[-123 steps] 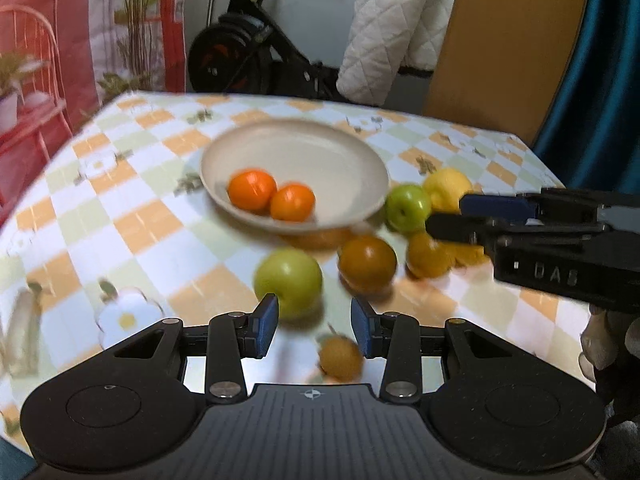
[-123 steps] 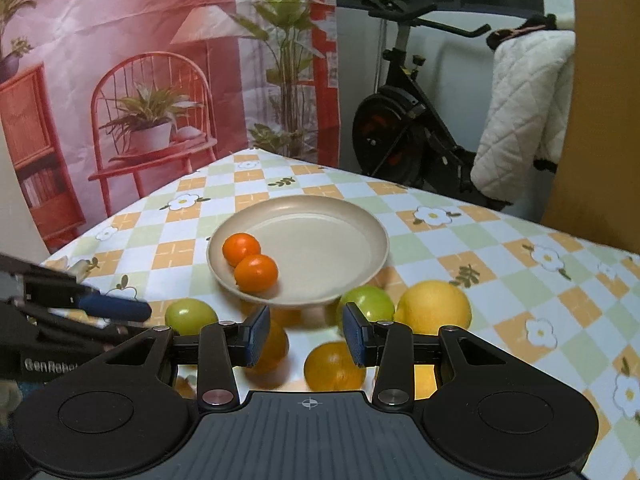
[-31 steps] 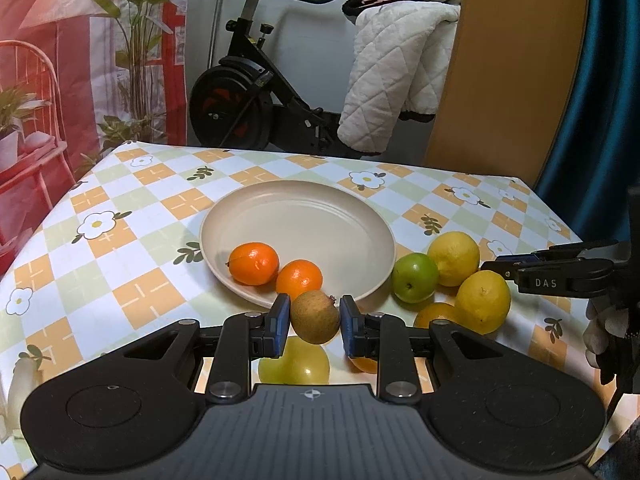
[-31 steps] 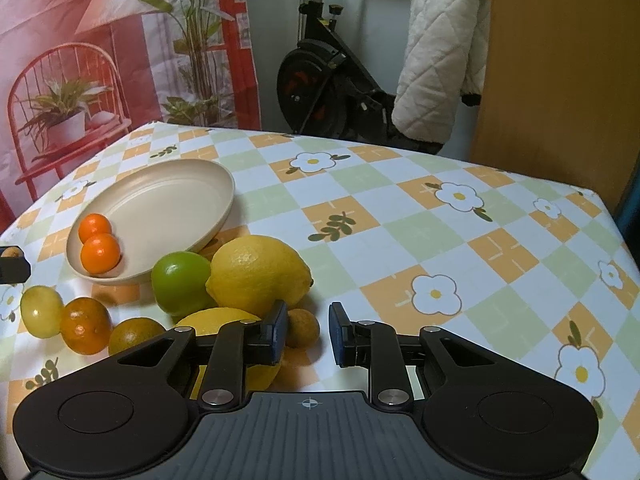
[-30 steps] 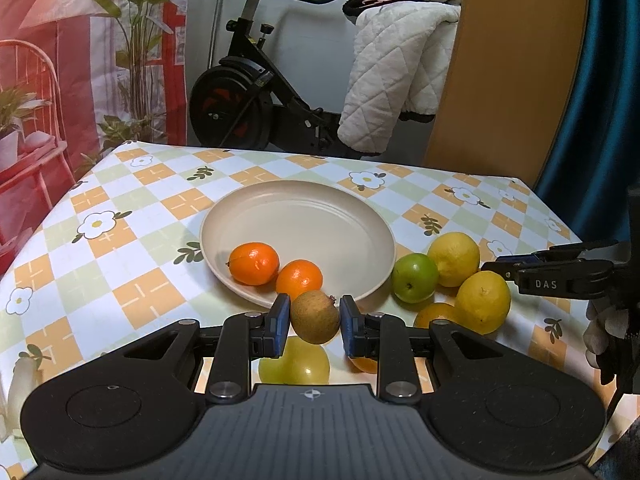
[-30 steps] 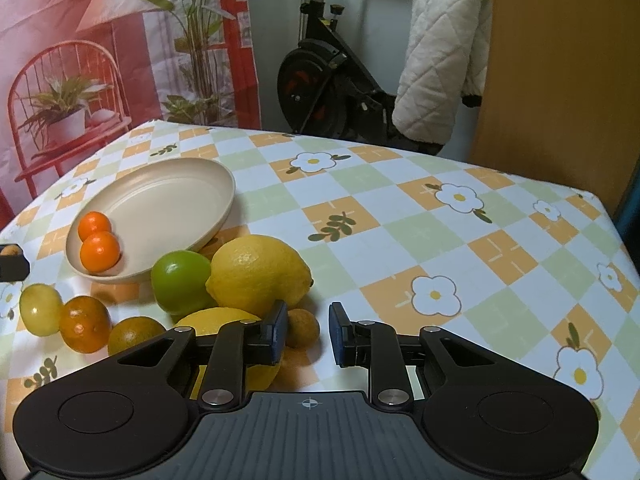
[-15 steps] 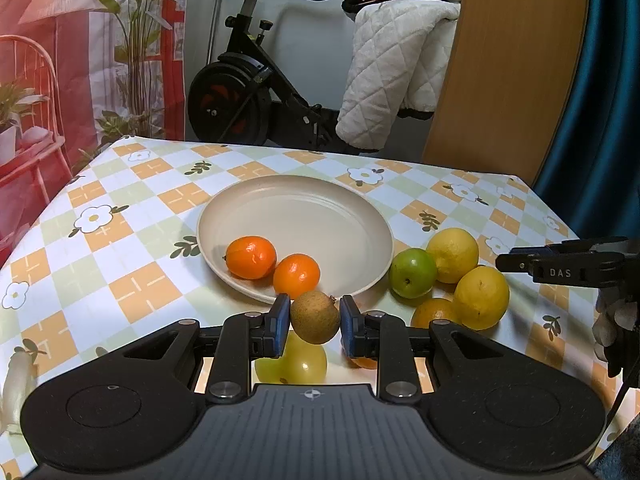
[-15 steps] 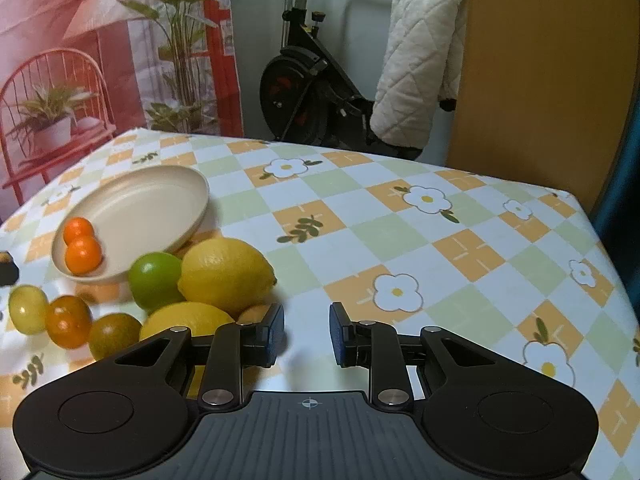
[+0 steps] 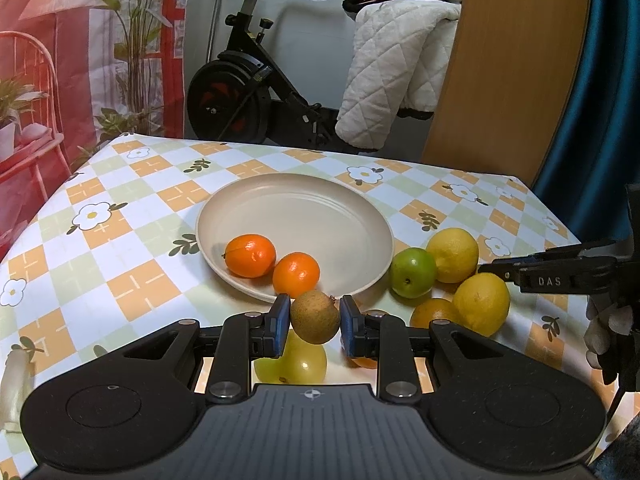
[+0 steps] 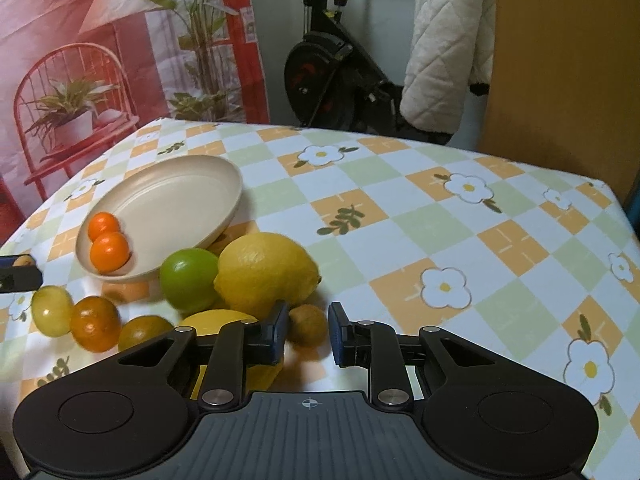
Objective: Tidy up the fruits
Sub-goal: 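Lift the brown kiwi fruit with the left gripper and hold it, then carry the brown kiwi fruit in the left gripper over the beige plate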
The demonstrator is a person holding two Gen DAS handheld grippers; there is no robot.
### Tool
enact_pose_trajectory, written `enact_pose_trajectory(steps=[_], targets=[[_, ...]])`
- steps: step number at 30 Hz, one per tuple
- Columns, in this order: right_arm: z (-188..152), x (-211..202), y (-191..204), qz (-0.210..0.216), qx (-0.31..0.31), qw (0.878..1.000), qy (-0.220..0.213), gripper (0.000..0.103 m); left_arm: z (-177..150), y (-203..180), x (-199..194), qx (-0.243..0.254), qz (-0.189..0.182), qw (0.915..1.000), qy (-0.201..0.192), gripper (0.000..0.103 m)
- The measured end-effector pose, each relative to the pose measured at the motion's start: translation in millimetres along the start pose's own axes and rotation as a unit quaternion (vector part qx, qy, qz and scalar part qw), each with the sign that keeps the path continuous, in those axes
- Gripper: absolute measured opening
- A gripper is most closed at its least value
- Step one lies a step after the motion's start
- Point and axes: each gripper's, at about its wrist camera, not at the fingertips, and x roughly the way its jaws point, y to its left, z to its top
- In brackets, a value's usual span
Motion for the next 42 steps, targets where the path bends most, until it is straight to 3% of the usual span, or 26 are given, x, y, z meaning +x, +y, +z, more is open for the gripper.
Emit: enact_pose_trajectory(steps=[42], targets=[[7.9,20.9,2.2,-0.031,-0.006,0.999,0.002,0.028,-1.5,1.1,-2.5,-0.006,-0.001,1.0,-0.002,0.028]])
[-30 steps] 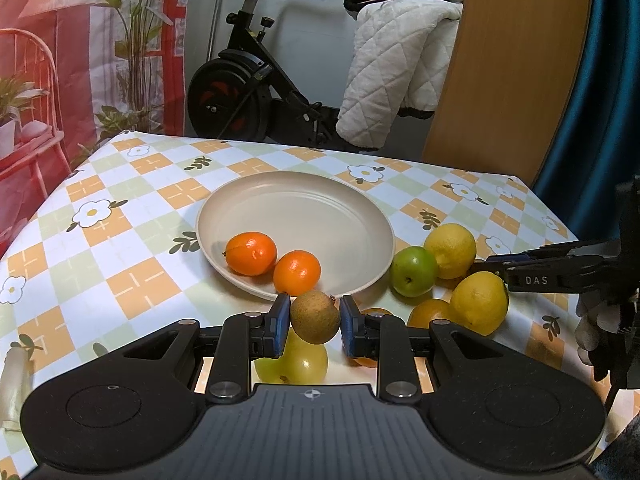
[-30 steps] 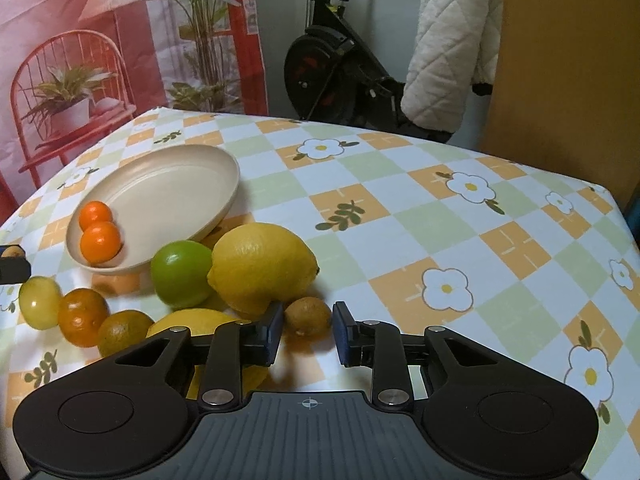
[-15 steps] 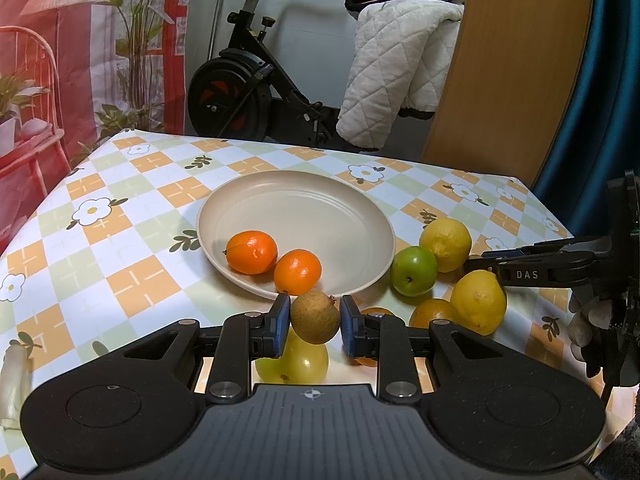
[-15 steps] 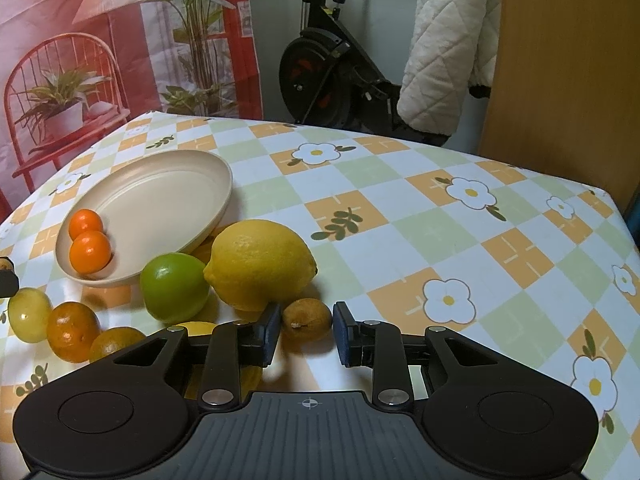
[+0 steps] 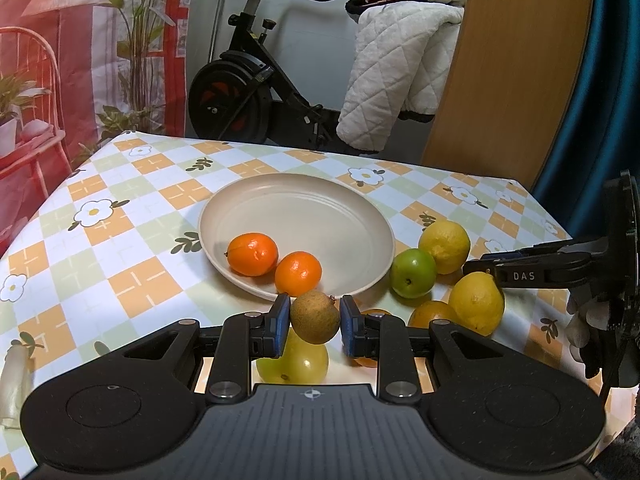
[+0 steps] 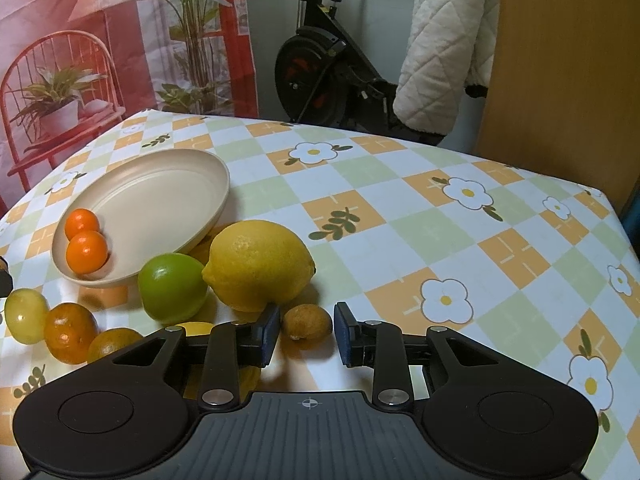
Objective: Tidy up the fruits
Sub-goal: 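Carry the brown kiwi fruit in the left gripper over the beige plate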
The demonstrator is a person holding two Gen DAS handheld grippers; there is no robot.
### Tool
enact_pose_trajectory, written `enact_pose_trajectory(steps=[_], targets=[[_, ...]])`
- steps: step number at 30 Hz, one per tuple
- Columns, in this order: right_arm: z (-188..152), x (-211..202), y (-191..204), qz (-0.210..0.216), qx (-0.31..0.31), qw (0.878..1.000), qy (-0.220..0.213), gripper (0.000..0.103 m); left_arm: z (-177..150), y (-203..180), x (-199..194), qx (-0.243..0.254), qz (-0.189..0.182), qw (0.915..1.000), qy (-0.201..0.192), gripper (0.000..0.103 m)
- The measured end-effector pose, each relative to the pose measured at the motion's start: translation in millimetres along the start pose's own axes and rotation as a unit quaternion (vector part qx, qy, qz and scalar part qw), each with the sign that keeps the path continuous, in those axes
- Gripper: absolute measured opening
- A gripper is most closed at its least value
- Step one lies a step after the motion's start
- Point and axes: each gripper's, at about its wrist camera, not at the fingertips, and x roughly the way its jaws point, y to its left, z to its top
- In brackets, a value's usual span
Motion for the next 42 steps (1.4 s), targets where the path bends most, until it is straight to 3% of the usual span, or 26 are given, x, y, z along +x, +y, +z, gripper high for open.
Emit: enact_pose_trajectory(steps=[8,14,17,21,32,42], targets=[[-4.4,-4.7,-1.3,0.0,0.002,1.0,0.005,0.026,0.5,0.5,-0.5,-0.002,-0.001,1.0,-0.002,0.028],[-2.0,-2.7,-0.2,-0.011,0.003,1.0,0.006,0.031,0.5,1.6,-2.9,-0.003,-0.001,1.0,-0.004,0.028],[-3.4,-2.7,-2.0,-0.002,0.008,1.0,0.01,0.025,0.8,1.8,-4.0,-0.006,-0.002,1.0,-0.006,0.028],[-8.9,-8.7,-5.7,-0.001,0.016,1.0,0.003,0.024,1.3,1.8,-5.5,-0.007,-0.003,0.9999,-0.01,0.028],[0.3,-55.3,-1.7,-0.007,0.006,0.997,-0.07,0.024,10.9,1.6,-15.2,-0.003,-0.004,0.9995,-0.031,0.028],[54.7,-101.8,19.7,0.01,-0.029,0.987,-0.157,0.024,61.1,20.0,-32.2,-0.025,0.002,0.9966,-0.079,0.028]])
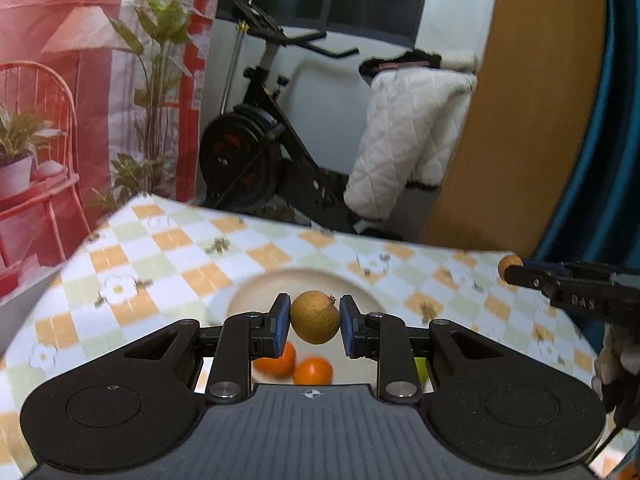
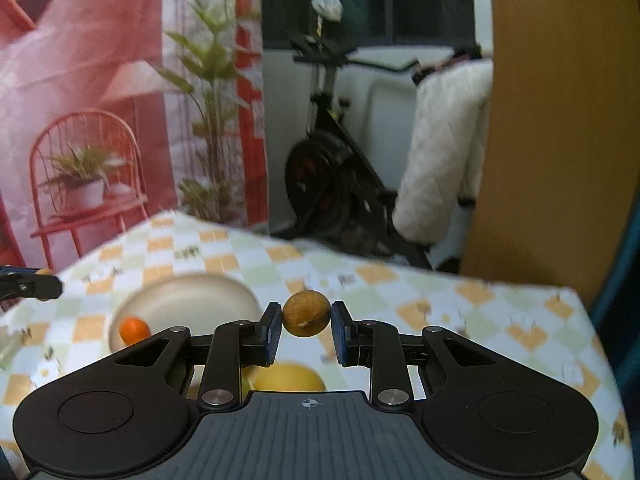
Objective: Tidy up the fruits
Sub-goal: 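Carry the brown kiwi fruit in the left gripper over the beige plate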
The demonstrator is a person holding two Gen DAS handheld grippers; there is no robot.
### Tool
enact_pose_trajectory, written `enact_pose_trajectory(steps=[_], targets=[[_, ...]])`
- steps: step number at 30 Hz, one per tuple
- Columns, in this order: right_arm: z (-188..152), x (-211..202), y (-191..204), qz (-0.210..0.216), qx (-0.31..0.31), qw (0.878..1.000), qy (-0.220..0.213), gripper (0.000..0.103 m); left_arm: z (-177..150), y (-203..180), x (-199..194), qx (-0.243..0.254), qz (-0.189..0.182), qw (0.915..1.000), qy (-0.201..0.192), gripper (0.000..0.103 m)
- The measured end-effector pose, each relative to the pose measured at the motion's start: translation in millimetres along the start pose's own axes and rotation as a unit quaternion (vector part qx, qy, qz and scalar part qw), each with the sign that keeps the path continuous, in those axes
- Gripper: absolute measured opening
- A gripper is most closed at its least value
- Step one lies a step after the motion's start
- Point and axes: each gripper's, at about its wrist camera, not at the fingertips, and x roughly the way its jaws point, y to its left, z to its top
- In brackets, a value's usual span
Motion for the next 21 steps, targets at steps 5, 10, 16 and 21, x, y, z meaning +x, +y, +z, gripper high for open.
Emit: enact_pose_trajectory(steps=[5,10,16,21], targets=[[24.5,11.6,22.1,0.029,-0.011,0.999,-0.01,0.024,17.4,7.9,13.7,0.002,0.01,0.9999,-0.003,0.028],[27.2,46.1,55.0,0.056,-0.035,0.998,0.019,0.024,18.4,22.5,40.8,0.005,0.021,0.9995,0.025,0.028],[17.6,103.5,92.1,0.082,-0.046,0.992,0.081,0.024,17.6,44.4,83.4,0.002,0.025,0.9977,0.064,0.028],[6.1,146.6,115.9,0.094,-0.06,0.985,0.134,0.024,10.8,55.7,116.9,0.006,0.023,0.9953,0.093,0.028]])
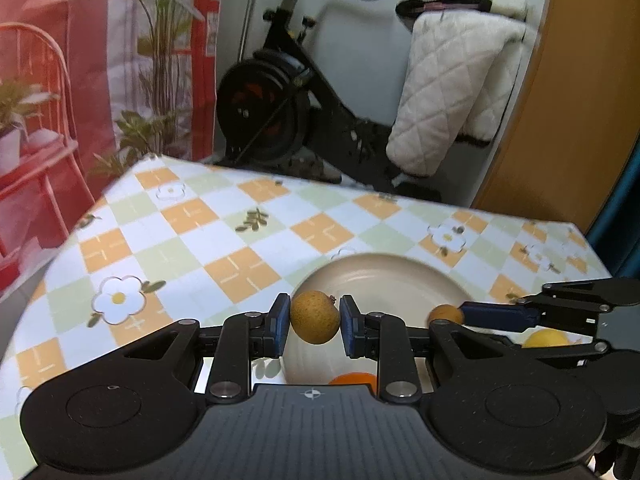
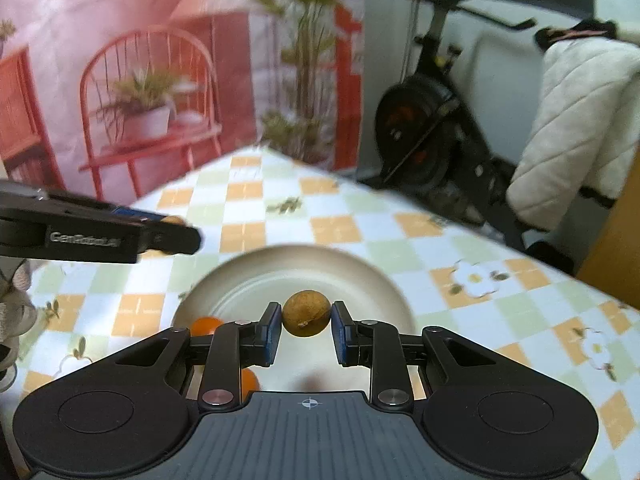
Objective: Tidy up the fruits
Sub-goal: 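Carry the brown kiwi fruit in the left gripper over the beige plate, then lower the kiwi onto the plate and open the left gripper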
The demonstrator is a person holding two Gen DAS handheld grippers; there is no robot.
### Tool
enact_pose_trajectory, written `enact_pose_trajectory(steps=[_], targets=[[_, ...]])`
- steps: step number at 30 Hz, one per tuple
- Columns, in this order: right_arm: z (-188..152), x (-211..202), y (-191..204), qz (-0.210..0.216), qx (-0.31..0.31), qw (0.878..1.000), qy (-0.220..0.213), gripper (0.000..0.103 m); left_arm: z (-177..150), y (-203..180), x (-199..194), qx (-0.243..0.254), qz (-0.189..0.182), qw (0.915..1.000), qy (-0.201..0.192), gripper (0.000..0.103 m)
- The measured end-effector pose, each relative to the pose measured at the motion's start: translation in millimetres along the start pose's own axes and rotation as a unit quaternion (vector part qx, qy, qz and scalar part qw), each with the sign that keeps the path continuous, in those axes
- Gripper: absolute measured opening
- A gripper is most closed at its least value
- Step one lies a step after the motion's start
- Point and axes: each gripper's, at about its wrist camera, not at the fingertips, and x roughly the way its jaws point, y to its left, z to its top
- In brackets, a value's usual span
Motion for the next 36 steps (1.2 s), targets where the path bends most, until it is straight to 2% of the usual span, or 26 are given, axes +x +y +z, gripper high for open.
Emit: enact_pose_trajectory(steps=[6,13,21,24,27,36], targets=[[-2.7,32.5,11.4,0.008,-0.013,0.999,0.037,0.024,-7.5,4.8,25.1,0.01,-0.001,0.9996,0.026,0.028],[-3.1,49.1,15.3,0.006,-0.016,0.998,0.054,0.024,-7.3,5.6,33.7,0.023,0.003,0.9994,0.026,0.028],[-7.1,48.0,11.3,-0.004,-0.004,0.999,0.054,0.027,-9.1,-3.6,36.6,0.045,-0.002,0.9985,0.031,0.028],[-9.1,42.1,8.7,-0.009,0.004,0.999,0.049,0.03,-11.0,-2.0,37.9,0.041,-0.014,0.9982,0.041,0.03],[-10.2,29.8,6.5,-0.012,0.013,0.999,0.036,0.032,-8.9,3.2,31.2,0.027,-0.024,0.9988,0.034,0.045],[-26.4,-28.1,-1.5,-0.032,0.045,0.998,-0.02,0.032,-5.9,5.1,-9.7,0.021,-0.02,0.9996,-0.001,0.044]])
